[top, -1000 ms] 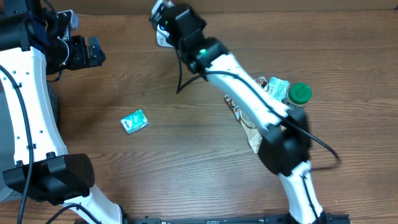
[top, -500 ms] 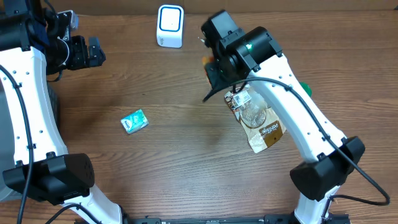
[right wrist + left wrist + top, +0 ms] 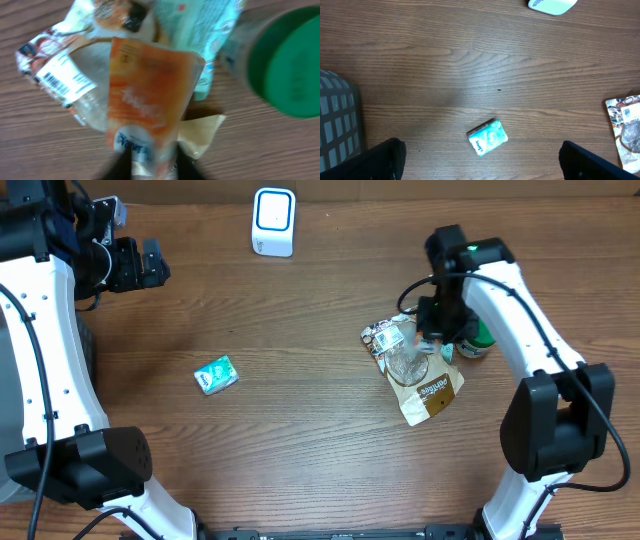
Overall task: Scan the item barcode
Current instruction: 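Open the right gripper and raise it away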
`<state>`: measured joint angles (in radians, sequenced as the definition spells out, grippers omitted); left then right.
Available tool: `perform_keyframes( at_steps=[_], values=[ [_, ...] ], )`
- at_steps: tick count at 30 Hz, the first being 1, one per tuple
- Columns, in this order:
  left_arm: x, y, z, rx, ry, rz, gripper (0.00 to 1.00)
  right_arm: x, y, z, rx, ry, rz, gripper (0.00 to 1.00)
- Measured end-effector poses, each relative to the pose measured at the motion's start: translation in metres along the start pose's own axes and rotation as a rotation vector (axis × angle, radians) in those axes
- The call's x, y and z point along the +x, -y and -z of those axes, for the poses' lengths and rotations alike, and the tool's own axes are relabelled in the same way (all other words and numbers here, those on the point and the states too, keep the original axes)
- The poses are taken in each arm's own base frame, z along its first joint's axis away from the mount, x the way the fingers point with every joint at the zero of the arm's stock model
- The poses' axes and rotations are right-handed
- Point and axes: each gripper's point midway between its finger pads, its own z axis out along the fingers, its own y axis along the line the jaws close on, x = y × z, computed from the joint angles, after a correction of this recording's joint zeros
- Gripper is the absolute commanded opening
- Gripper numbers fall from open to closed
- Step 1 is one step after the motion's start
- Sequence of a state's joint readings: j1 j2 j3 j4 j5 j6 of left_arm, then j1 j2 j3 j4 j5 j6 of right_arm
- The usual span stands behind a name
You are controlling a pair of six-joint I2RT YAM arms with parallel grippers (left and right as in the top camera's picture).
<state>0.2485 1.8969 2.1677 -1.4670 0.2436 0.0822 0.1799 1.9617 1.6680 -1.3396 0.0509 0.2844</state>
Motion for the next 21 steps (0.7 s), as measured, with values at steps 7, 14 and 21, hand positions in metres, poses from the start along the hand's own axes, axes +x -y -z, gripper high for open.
perform_keyframes(
  at_steps=[7, 14, 21],
  values=[
    [0.0, 0.0, 0.0, 0.0, 0.0, 0.0, 1.0, 0.002, 0.007, 0.003, -0.021, -0.027, -0.031, 0.78],
    [0.0, 0.0, 0.0, 0.0, 0.0, 0.0, 1.0, -0.024, -0.059, 0.054, -0.282, 0.095, 0.038, 0.78],
    [0.0, 0.0, 0.0, 0.0, -0.001, 0.0, 1.0, 0.005, -0.2, 0.084, -0.55, 0.215, 0.355, 0.78]
  ],
)
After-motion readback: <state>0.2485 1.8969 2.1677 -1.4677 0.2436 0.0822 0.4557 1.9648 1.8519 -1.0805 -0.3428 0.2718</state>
